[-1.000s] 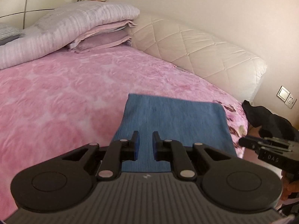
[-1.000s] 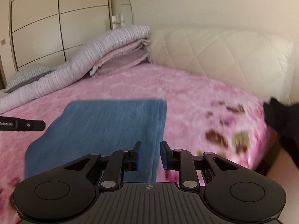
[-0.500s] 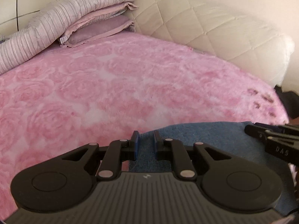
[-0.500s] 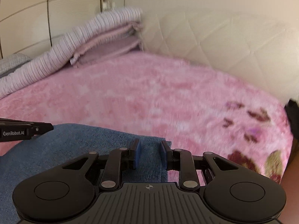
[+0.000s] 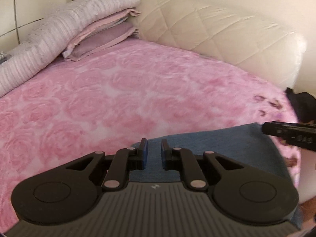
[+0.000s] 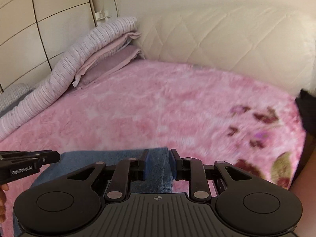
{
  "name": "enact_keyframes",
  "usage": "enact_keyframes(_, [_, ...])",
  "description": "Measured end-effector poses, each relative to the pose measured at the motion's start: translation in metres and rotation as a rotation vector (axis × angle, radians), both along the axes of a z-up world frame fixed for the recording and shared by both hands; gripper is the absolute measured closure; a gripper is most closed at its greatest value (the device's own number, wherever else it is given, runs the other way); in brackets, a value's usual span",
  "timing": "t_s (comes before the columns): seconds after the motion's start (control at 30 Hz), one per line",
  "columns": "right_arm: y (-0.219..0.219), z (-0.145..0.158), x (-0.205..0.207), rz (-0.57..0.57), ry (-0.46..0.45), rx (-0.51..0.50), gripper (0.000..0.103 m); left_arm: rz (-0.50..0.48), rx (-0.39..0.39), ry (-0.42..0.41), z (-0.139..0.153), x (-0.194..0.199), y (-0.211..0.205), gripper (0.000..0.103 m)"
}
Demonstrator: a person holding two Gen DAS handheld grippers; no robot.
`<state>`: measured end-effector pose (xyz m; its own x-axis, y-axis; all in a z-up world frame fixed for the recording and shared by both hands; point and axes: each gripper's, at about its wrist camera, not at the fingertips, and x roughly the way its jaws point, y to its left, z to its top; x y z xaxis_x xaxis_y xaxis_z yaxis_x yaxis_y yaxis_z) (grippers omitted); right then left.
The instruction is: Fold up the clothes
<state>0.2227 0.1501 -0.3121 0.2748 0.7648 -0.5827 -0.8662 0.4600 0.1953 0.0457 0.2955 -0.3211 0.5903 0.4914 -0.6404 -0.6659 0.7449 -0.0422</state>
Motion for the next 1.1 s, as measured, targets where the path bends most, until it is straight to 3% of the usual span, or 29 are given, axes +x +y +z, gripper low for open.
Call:
enact_keyframes(0.13, [0.013,-0.017,-0.006,0.005,-0.029,-0.059,0.078,-0.017,0.015,0.058,-0.015,0.017,-0.002,0.092])
enact_keyframes(0.23, [0.019,-0.036,-0.003,-0.002,0.004,-0.099,0.078,0.027,-0.03,0.048,-0.028,0.02,0.007,0.091])
enact_keyframes(0.4, [0.037,-0.051,0.002,-0.007,0.001,-0.167,0.078,0.044,-0.009,0.081,-0.043,0.031,0.014,0.091])
enact_keyframes(0.53, [0.034,-0.051,0.003,-0.024,-0.007,-0.153,0.078,0.054,-0.009,0.045,-0.038,0.022,0.011,0.091])
enact_keyframes(0.63, [0.011,-0.038,0.005,-0.081,0.066,-0.06,0.078,0.094,-0.021,-0.031,-0.021,-0.006,-0.002,0.091])
enact_keyframes(0.77, [-0.038,-0.01,-0.015,-0.111,0.118,0.025,0.078,0.14,-0.031,-0.068,0.0,-0.058,-0.033,0.092])
enact_keyframes(0.97, [-0.101,-0.006,-0.083,-0.103,0.056,0.005,0.078,0.199,-0.041,-0.042,0.005,-0.118,-0.084,0.092])
enact_keyframes(1.1, [-0.118,-0.015,-0.115,-0.11,-0.023,-0.031,0.078,0.218,-0.033,0.016,-0.007,-0.126,-0.102,0.092])
